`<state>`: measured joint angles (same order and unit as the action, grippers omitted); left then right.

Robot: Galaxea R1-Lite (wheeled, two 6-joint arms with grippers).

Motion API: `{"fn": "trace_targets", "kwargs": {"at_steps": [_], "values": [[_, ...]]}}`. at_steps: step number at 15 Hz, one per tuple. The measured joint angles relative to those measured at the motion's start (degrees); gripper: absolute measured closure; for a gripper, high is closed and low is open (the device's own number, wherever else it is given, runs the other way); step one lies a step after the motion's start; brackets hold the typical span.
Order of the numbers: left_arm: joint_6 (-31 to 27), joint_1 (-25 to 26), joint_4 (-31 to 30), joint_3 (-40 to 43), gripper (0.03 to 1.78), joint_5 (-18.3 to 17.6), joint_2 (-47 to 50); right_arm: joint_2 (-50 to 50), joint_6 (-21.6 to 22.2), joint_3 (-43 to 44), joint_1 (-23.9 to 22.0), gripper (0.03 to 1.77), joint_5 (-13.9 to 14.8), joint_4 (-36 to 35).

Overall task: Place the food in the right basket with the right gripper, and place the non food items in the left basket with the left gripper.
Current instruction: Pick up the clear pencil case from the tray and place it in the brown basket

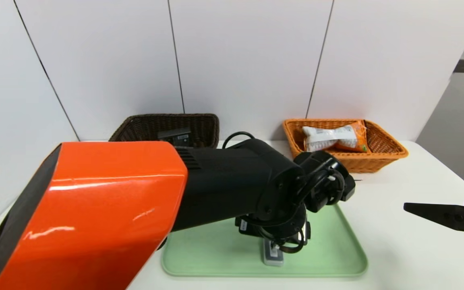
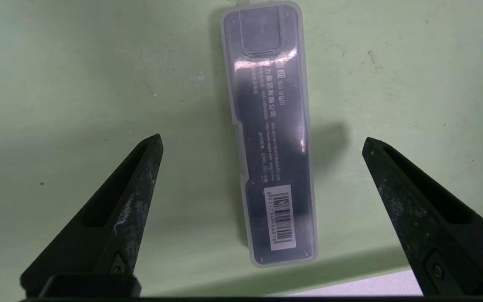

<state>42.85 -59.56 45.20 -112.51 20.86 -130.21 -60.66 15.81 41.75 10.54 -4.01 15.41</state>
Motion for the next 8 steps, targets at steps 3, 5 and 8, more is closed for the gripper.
{"fn": "trace_targets", "kwargs": {"at_steps": [3, 5, 8], "values": [[-0.2, 0.0, 0.0, 0.0, 0.12, 0.1, -0.6, 0.0, 0.0, -0.1, 0.0, 0.09, 0.0, 0.0], [-0.2, 0.0, -0.1, -0.1, 0.12, 0.1, -0.8, 0.0, -0.1, -0.2, 0.1, 0.09, 0.0, 0.0], [-0.3, 0.0, -0.2, -0.1, 0.12, 0.1, -1.0, 0.0, -0.1, -0.3, 0.2, 0.09, 0.0, 0.0]]}}
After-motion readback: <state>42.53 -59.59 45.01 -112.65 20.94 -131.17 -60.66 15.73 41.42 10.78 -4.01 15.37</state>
